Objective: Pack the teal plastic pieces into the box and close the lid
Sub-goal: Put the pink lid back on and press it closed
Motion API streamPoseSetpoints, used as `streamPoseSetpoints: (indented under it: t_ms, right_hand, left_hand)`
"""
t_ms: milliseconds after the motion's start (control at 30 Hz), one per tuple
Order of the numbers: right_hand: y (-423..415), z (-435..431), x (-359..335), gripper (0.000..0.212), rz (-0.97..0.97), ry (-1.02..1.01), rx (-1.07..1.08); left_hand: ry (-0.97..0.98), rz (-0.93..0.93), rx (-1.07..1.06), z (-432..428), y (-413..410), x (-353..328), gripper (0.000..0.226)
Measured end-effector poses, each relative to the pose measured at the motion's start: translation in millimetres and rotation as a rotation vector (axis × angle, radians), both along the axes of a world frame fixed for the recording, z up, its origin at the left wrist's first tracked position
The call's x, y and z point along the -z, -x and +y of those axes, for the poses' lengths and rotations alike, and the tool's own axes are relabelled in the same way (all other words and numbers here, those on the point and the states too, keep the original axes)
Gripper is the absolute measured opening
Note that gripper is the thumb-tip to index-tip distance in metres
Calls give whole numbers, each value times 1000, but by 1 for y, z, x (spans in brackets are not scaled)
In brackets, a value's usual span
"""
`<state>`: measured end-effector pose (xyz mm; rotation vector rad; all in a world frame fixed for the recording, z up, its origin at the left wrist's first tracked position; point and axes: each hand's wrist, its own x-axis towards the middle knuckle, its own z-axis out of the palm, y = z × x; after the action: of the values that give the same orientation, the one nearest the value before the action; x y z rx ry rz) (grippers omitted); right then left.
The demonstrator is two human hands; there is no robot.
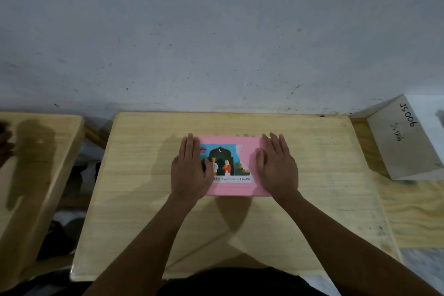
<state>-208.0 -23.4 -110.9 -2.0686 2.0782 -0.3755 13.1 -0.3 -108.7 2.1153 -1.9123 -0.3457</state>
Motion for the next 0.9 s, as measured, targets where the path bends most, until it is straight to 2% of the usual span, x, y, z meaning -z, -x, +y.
streamPoseSetpoints:
  t_ms: [167,333,433,533,600,667,767,900]
  right_hand:
    - [-1,2,-2,54,-17,12,0]
    - [15,-9,0,66,2,-185,-157]
    - [27,-8,-3,58,-233,-267,-144]
    - [24,17,-5,40,-515,-148,114]
    - [21,37,-5,43,-771,-129,323]
    - [22,48,-5,48,-990,-168,440]
    - [28,47,-9,28,-1150,-203,425]
    - [29,44,-16,30,-1238,-201,430]
  left_hand:
    - [31,15,-14,0,-2,1,66]
    - [45,61,-29,2,-5,4,64]
    - [26,178,-14,0,-7,2,60]
    - [-78,460,-191,0,-17,2,58]
    - [-163,582,-398,7,-26,3,51]
    - [-200,625,-440,17,-31,0,50]
    - [-230,772,-473,24,-30,-8,45]
    - [-203,821,-457,22,-21,-18,37]
